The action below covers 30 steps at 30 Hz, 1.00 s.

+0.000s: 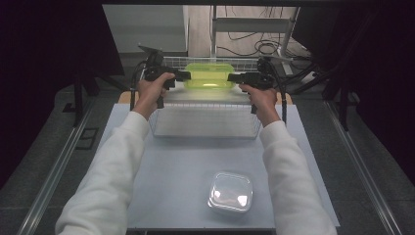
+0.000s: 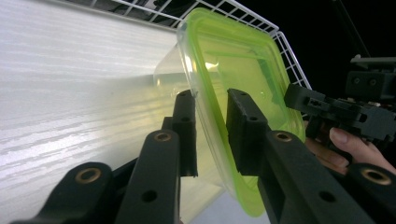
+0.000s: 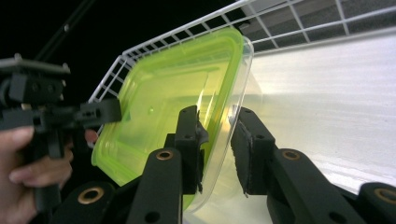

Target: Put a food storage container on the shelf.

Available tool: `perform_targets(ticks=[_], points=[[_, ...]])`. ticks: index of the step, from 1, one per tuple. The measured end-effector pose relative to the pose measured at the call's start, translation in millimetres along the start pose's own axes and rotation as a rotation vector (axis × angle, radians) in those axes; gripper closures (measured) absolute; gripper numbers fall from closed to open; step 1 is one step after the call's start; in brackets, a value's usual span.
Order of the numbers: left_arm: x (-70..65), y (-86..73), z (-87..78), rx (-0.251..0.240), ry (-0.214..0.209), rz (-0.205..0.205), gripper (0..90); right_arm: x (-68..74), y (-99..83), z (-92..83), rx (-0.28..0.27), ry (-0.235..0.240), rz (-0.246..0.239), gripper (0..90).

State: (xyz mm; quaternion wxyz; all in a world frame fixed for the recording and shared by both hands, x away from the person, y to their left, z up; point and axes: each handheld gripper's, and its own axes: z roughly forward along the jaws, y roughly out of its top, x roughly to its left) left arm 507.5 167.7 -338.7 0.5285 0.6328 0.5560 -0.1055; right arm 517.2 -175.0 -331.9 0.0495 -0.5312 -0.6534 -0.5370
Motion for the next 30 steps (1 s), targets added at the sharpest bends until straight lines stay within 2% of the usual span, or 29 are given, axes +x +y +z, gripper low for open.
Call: perform_targets(ticks=[5, 7, 8, 10, 12, 17, 19, 22, 24, 25, 30], points=[[-0.1, 0.2, 2.2, -0.011, 0.027, 0.033, 68.8, -0.8, -0.6, 1.2, -0.013, 0.0, 0.013, 71.1], [-0.3, -0.4, 3.4, -0.02, 0.04, 0.05, 60.3, 1.1, -1.7, 0.9, -0.022, -0.017, -0.001, 68.7], [-0.5, -0.7, 3.8, -0.025, 0.048, 0.064, 60.3, 1.1, -1.7, 0.9, -0.022, -0.017, -0.001, 68.7], [-2.9, -1.2, 3.6, -0.051, 0.058, 0.082, 49.8, 4.0, -2.9, 0.5, -0.034, -0.045, -0.022, 60.7], [-7.1, -1.6, 1.0, -0.084, 0.065, 0.113, 42.8, 7.9, -4.8, -1.6, -0.059, -0.076, -0.051, 53.0], [-20.5, -5.0, -9.2, -0.146, 0.098, 0.204, 33.4, 25.7, -9.1, -12.1, -0.121, -0.15, -0.157, 38.4], [-26.4, -8.5, -16.8, -0.163, 0.112, 0.244, 30.1, 36.0, -12.3, -19.1, -0.148, -0.179, -0.207, 35.4], [-35.1, -16.8, -28.0, -0.162, 0.128, 0.313, 27.3, 47.1, -18.1, -30.8, -0.165, -0.177, -0.268, 33.8], [-40.3, -26.4, -36.1, -0.17, 0.128, 0.338, 26.7, 50.9, -23.3, -38.8, -0.149, -0.183, -0.309, 32.2], [-41.3, -32.5, -41.0, -0.163, 0.113, 0.344, 26.4, 51.6, -25.4, -41.3, -0.14, -0.188, -0.323, 31.5], [-42.0, -63.2, -58.1, -0.137, 0.098, 0.379, 26.4, 49.1, -43.1, -61.0, -0.068, -0.192, -0.402, 30.7]])
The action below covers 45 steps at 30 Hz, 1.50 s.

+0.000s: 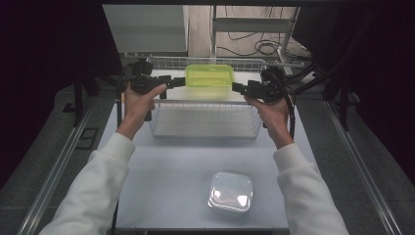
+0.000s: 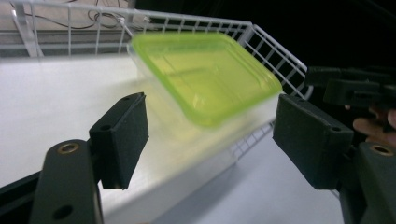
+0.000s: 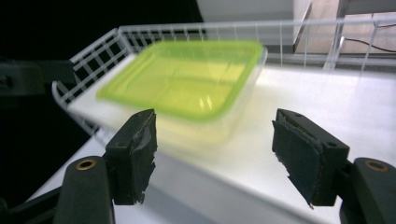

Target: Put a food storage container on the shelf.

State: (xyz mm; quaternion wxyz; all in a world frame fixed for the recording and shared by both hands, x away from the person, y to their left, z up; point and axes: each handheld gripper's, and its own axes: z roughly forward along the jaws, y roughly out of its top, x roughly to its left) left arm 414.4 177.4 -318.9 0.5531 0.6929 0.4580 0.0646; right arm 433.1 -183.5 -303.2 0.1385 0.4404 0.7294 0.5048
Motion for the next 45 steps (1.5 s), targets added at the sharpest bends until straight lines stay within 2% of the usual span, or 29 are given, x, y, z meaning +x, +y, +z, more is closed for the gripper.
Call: perform_targets(ticks=[6, 9, 12, 15, 17, 18, 22, 28, 30, 36, 38, 42, 45], points=[[-10.3, -35.3, -21.2, 0.007, -0.03, 0.01, 27.2, -3.3, -30.1, -19.7, 0.081, 0.037, -0.036, 30.7], [-19.3, -54.2, -28.7, 0.031, -0.023, 0.052, 28.1, -3.5, -48.6, -27.1, 0.119, 0.047, -0.058, 31.1], [-25.3, -71.0, -32.4, 0.044, -0.024, 0.072, 29.4, -3.5, -67.5, -35.1, 0.158, 0.056, -0.079, 32.5], [-30.5, -90.5, -32.0, 0.082, -0.006, 0.1, 30.0, -3.6, -85.5, -42.2, 0.182, 0.059, -0.085, 34.5], [-30.9, -107.3, -32.3, 0.089, -0.027, 0.081, 30.4, -3.3, -101.4, -48.1, 0.193, 0.063, -0.083, 36.3], [-31.1, -114.6, -31.5, 0.104, -0.027, 0.087, 30.4, -3.2, -108.1, -50.4, 0.21, 0.07, -0.083, 36.8], [-32.1, -139.2, -30.0, 0.153, -0.015, 0.103, 30.8, -3.9, -132.2, -58.6, 0.251, 0.066, -0.077, 37.4], [-31.3, -177.6, -31.9, 0.246, 0.042, 0.123, 31.1, -9.7, -164.2, -62.8, 0.33, 0.048, -0.071, 39.9], [-30.1, -186.4, -34.7, 0.26, 0.063, 0.123, 31.1, -12.1, -169.6, -63.5, 0.379, 0.033, -0.086, 39.9], [-23.0, -204.3, -43.6, 0.285, 0.109, 0.104, 31.2, -12.9, -184.1, -68.1, 0.415, 0.027, -0.084, 39.9], [-22.8, -210.8, -42.9, 0.31, 0.111, 0.11, 30.9, -13.3, -188.2, -69.1, 0.423, 0.019, -0.084, 39.9], [-25.9, -217.9, -37.9, 0.36, 0.131, 0.147, 29.9, -13.1, -194.7, -69.6, 0.438, 0.004, -0.09, 40.4], [-24.1, -219.0, -39.1, 0.356, 0.135, 0.14, 29.2, -10.7, -197.5, -71.2, 0.452, -0.005, -0.099, 41.3]])
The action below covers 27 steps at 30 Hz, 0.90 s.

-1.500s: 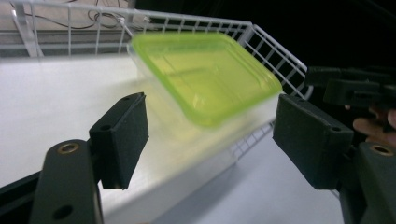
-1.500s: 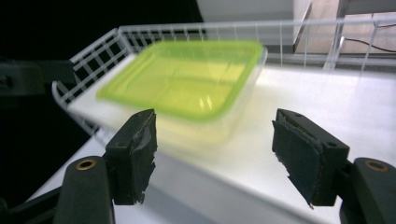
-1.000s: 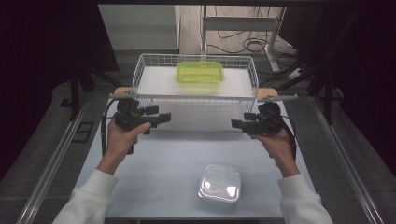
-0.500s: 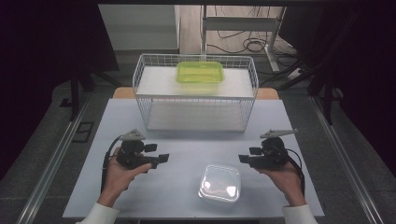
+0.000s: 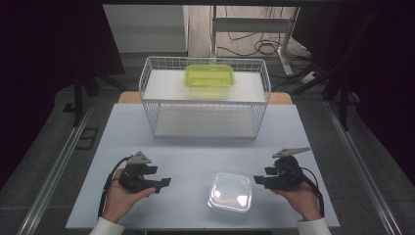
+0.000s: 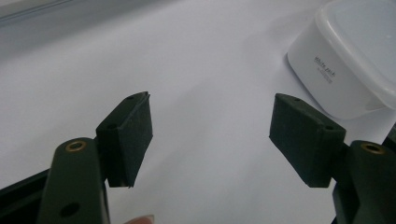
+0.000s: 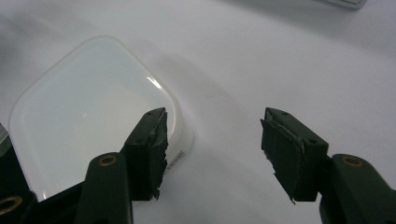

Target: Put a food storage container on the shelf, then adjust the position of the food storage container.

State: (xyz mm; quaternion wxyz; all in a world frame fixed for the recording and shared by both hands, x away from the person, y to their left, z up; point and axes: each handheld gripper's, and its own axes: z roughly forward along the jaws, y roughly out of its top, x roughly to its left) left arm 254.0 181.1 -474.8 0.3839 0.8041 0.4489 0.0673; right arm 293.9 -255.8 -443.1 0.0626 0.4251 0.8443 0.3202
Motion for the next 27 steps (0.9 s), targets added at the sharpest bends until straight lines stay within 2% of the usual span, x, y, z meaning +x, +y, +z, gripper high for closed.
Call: perform_targets(ticks=[4, 8, 13, 16, 22, 27], points=[[3.7, -0.9, -1.2, -0.008, 0.003, -0.012, 28.7, 2.8, -6.5, -3.7, 0.008, -0.006, 0.002, 44.8], [7.0, -3.1, -0.5, -0.002, 0.004, -0.017, 28.8, 3.2, -13.7, -4.0, 0.042, -0.022, 0.008, 50.2], [8.1, -5.8, -2.4, -0.015, 0.015, -0.022, 29.0, 3.6, -20.9, -1.1, 0.094, -0.028, 0.01, 59.6], [7.5, -5.9, -3.3, -0.025, 0.013, -0.025, 29.2, 3.3, -26.8, 1.5, 0.129, -0.056, 0.01, 67.7], [8.2, -7.1, -2.1, -0.021, 0.005, -0.031, 29.1, 6.3, -42.8, 9.5, 0.204, -0.023, 0.012, 83.7], [9.7, -7.9, -1.3, -0.022, -0.004, -0.041, 29.2, 12.8, -49.8, 16.5, 0.255, -0.009, -0.006, 88.5]])
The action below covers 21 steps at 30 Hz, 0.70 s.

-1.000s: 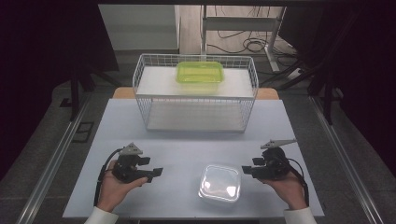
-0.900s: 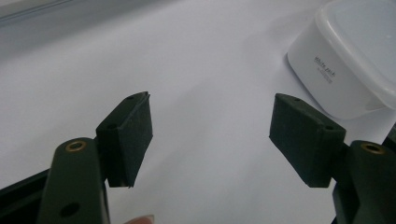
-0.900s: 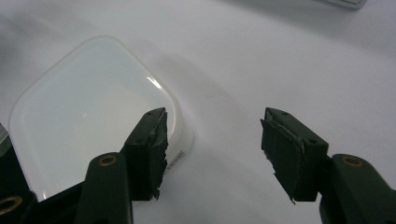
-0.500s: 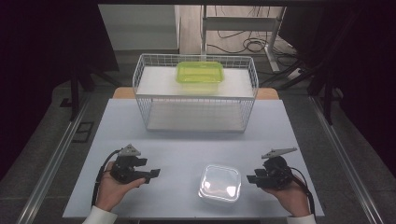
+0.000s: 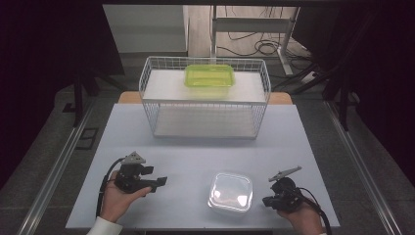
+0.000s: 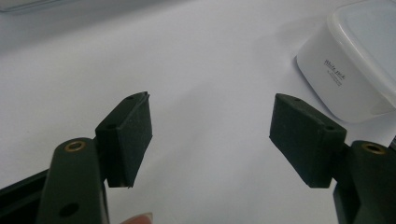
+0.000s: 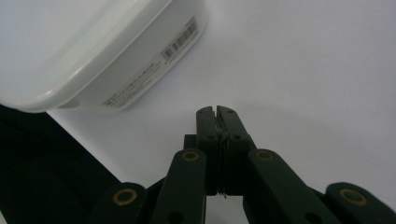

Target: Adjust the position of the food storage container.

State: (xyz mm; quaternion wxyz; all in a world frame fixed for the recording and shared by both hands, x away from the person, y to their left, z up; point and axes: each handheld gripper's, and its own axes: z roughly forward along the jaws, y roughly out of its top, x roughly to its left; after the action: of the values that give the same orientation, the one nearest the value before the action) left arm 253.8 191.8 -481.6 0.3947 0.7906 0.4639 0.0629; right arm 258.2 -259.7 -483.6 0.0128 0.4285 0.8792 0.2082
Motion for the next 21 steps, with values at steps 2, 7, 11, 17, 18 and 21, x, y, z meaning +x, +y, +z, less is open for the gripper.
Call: perform_targets(ticks=[2, 7, 11, 17, 18, 21], points=[[0.2, -0.3, 1.4, 0.003, -0.003, -0.003, 29.2, 1.6, 0.5, 1.1, 0.006, 0.001, -0.009, 88.7], [-1.0, -0.3, 2.0, 0.003, -0.009, -0.002, 29.2, 5.1, 1.8, 3.6, 0.015, 0.002, -0.013, 88.9], [0.4, -0.5, 2.4, 0.006, -0.007, -0.001, 29.2, 6.7, 4.0, 7.1, 0.022, 0.005, -0.025, 88.9], [1.4, -1.3, 2.2, 0.005, -0.008, -0.005, 29.2, 9.6, 5.6, 11.5, 0.035, 0.017, -0.029, 89.0], [1.3, -1.3, 2.2, 0.004, -0.009, -0.006, 29.2, 11.0, 6.5, 11.3, 0.035, 0.017, -0.034, 89.0], [1.0, -1.5, 2.2, 0.004, -0.005, -0.005, 29.3, 15.5, 9.1, 11.6, 0.032, 0.024, -0.037, 89.0]])
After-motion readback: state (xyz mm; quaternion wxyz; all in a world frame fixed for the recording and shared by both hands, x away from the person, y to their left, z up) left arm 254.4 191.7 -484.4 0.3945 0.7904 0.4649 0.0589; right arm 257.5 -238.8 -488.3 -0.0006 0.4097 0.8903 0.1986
